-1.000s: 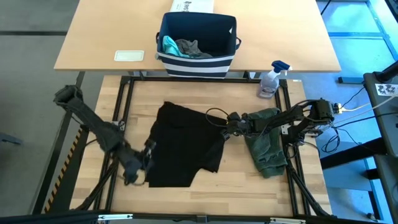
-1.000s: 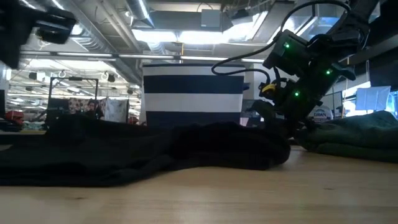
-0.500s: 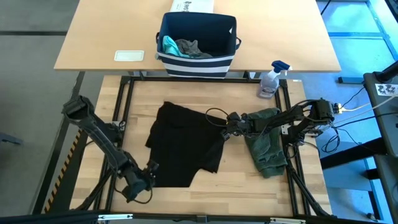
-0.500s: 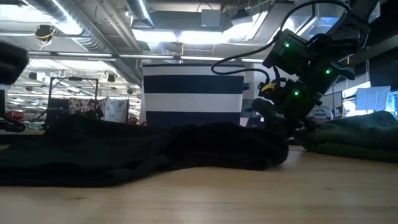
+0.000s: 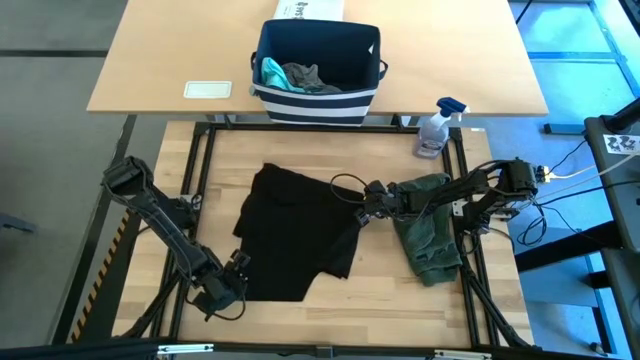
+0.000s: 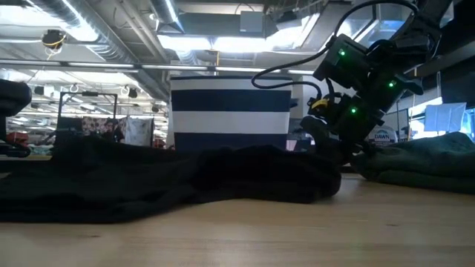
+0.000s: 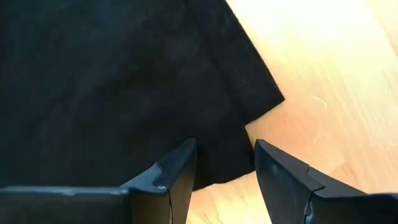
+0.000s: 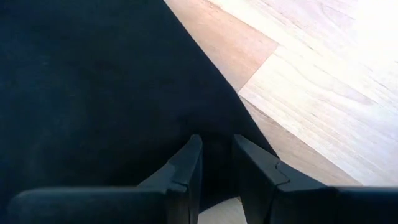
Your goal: Fold Laundry from Bin
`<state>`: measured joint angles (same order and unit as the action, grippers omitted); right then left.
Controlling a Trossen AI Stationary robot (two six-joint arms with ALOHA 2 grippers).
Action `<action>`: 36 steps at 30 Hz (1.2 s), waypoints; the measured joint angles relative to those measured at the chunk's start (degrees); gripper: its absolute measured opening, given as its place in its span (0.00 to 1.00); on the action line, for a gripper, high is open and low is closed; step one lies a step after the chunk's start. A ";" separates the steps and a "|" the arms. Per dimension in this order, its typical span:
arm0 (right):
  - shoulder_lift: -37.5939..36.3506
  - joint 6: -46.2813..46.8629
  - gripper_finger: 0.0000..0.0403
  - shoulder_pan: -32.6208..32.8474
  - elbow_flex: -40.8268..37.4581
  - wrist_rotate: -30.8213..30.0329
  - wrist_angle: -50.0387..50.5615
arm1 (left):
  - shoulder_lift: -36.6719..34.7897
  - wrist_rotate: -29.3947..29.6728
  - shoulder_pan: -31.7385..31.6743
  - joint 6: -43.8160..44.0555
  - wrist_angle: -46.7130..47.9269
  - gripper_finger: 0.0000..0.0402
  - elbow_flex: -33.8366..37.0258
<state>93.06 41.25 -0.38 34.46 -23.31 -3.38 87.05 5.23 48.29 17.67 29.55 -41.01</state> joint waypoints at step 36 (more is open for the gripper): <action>-0.02 -0.61 0.22 -0.02 0.02 0.39 0.61 | -0.33 0.56 5.47 3.21 -4.56 0.00 -2.42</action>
<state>93.03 40.64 -0.40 34.48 -22.92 -2.77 86.72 5.80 53.77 20.88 24.99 -43.43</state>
